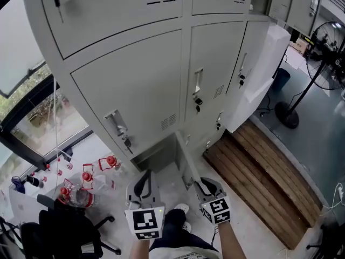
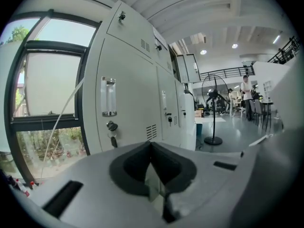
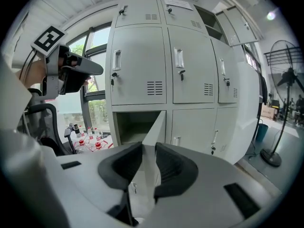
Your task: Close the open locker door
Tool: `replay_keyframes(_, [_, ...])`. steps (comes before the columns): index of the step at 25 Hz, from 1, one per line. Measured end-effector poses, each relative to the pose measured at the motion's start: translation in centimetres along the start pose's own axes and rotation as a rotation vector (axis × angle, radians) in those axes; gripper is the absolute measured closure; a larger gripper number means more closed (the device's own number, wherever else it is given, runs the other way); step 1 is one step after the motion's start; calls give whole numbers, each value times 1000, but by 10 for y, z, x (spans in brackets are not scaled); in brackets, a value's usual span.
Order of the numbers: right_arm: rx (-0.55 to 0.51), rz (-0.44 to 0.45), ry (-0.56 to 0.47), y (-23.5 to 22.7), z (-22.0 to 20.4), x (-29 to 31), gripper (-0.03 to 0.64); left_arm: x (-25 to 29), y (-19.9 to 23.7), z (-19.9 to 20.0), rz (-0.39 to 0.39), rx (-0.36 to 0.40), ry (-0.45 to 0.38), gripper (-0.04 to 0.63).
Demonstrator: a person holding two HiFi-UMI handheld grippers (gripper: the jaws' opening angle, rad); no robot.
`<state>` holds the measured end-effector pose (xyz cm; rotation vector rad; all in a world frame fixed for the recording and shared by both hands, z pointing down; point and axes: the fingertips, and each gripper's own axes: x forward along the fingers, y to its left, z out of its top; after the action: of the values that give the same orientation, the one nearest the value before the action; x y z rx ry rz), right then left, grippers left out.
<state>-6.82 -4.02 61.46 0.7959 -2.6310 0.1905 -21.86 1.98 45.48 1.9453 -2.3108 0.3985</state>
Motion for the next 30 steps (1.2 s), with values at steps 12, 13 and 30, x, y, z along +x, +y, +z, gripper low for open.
replay_keyframes(12, [-18,36,1,35,4,13,508,-39,22,-14,74,-9,19,594])
replay_keyframes(13, [-21,36,0,39,5,15,508,-42,25,-16,80,-11,19,594])
replay_keyframes(30, [-53,77,-5,110,21,59,522,-77,98,-29,182,-53,7,594])
